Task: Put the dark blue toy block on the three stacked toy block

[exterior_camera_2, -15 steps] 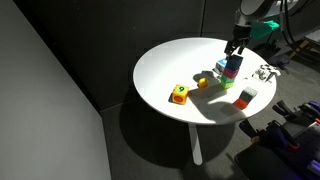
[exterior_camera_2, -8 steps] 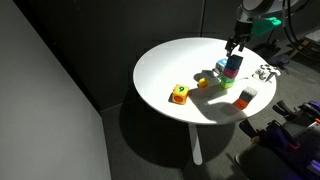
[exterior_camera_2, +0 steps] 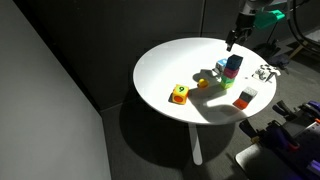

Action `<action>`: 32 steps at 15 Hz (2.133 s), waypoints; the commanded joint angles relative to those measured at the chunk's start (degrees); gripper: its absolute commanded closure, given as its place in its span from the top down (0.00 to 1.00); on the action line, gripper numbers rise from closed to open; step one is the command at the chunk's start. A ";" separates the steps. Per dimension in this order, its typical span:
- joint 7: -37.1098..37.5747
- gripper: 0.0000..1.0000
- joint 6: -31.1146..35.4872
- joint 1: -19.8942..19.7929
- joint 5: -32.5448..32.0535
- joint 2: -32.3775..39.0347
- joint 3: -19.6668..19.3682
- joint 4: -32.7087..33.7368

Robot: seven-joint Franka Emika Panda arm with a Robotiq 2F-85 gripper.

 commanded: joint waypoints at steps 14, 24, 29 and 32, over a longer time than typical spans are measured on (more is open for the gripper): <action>3.65 1.00 -12.16 0.62 -2.35 -13.94 -0.54 -5.21; 14.29 1.00 -16.14 0.44 -4.81 -24.01 -0.02 -11.81; 13.34 1.00 -21.06 0.45 -4.36 -26.74 -0.20 -12.40; 12.70 1.00 -20.31 0.51 -4.25 -25.03 -0.29 -11.43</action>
